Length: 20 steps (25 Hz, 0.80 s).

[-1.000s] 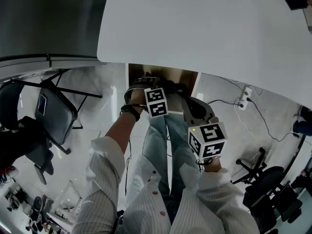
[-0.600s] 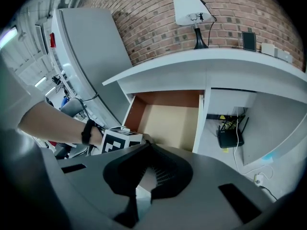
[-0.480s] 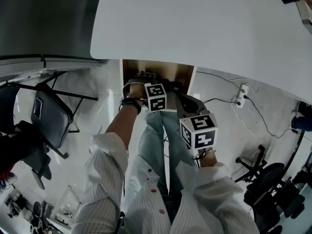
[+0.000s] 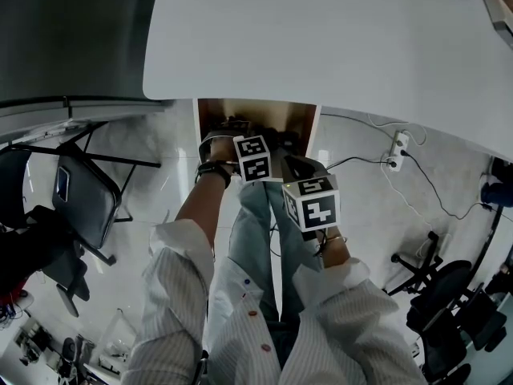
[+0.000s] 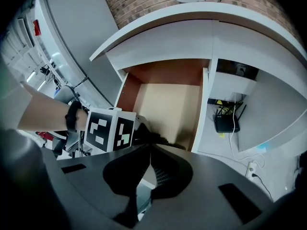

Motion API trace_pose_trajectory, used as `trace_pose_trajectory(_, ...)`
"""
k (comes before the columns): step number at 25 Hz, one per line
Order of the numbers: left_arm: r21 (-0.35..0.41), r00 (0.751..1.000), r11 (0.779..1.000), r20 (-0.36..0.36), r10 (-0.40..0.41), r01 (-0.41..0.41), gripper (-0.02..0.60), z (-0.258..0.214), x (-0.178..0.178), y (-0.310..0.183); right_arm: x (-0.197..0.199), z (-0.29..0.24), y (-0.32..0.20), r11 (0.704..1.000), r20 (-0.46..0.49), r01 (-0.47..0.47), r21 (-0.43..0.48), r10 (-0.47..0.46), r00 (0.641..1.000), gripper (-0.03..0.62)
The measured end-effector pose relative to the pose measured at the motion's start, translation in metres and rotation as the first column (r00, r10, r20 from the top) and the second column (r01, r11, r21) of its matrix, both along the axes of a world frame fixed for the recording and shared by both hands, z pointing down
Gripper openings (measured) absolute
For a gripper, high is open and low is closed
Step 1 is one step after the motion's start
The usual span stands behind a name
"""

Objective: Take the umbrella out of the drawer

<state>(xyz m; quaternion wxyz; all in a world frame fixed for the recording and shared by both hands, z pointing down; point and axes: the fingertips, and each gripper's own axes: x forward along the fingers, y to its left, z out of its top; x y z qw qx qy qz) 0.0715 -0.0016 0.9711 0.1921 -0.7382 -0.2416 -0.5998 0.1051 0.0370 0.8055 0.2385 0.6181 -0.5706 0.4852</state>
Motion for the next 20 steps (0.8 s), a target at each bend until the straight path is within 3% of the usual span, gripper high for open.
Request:
trace_pose_trajectory(11, -0.011, 0.999, 0.999, -0.016, -0.042, 0.042, 0.166, -0.006, -0.005, 0.002, 0.002, 0.000, 0.010, 1.000, 0.017, -0.019, -0.021, 0.019, 1.000, 0.035)
trace_pose_trajectory(20, -0.075, 0.994, 0.991, -0.012, -0.111, 0.110, 0.161, -0.049, -0.011, 0.007, 0.005, -0.023, -0.001, 1.000, 0.015, -0.010, -0.028, 0.011, 1.000, 0.035)
